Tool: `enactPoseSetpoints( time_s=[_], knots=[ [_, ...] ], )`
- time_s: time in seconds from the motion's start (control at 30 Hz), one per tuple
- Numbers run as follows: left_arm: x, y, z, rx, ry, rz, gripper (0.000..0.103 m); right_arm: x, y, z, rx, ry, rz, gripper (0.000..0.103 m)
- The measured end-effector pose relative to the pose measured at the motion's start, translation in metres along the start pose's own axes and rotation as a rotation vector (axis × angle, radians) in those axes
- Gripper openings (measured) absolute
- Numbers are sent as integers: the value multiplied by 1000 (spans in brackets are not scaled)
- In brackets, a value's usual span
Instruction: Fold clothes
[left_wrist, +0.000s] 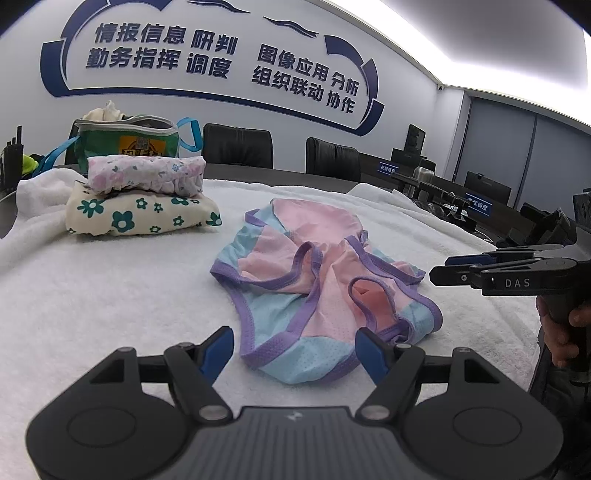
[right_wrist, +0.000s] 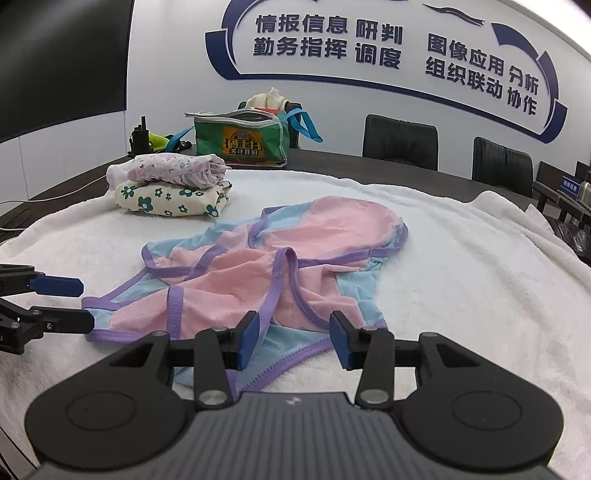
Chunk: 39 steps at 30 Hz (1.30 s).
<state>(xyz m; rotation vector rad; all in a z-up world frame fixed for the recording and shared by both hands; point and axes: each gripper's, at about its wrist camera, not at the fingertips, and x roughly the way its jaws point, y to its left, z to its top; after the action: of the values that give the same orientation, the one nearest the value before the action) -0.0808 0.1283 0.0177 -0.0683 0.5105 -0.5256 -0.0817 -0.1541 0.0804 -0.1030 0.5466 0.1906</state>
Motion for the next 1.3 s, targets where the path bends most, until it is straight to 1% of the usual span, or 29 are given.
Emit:
enactPoseSetpoints(
  time_s=[0.1,0.2,0.27,0.37,0.43,0.63,0.67,0.77,0.83,0.87,0.9,0.93,0.97,1.0,1.03,1.1,1.2,1.3],
  knots=[
    [-3,0,-1,11,-21,-13,71,1,-2,-2,8,3,0,43],
    [-12,2,-2,18,-66,-71,71,0,-3,-4,15,4,1,43],
    [-16,-1,-2,37,-71,-63,71,-2,-3,-4,13,-1,5,43],
    [-14,-13,-2,109,-36,-36,71,-9,0,-2,7,-17,18,43],
    [-9,-21,-1,148,-14,-33,71,-13,3,-3,11,-21,43,43],
    [11,-38,7,245,44,51,69,-11,24,-8,15,-8,141,43],
    [13,-41,7,266,51,67,66,-8,29,-9,8,-4,156,43],
    [6,-45,7,314,28,152,63,-1,52,-9,-47,9,188,43],
    [4,-46,7,320,26,209,63,4,68,-11,-101,21,157,43],
    [5,-47,7,322,28,216,62,8,73,-13,-115,24,130,42],
    [6,-48,7,324,31,217,62,11,78,-14,-129,26,103,40],
    [7,-50,7,326,33,219,62,15,82,-15,-142,30,77,25],
    [8,-52,6,333,35,216,62,18,81,-17,-142,46,64,12],
    [11,-57,5,351,38,218,62,21,79,-18,-142,61,52,4],
    [13,-62,4,370,42,221,62,19,75,-19,-141,62,50,4],
    [18,-71,1,397,40,219,62,5,65,-18,-143,33,33,4],
    [26,-79,-1,389,41,205,63,-13,49,-14,-116,-11,-12,4],
    [30,-82,-2,378,33,243,63,-24,40,-11,-105,-48,-50,4]
  ],
)
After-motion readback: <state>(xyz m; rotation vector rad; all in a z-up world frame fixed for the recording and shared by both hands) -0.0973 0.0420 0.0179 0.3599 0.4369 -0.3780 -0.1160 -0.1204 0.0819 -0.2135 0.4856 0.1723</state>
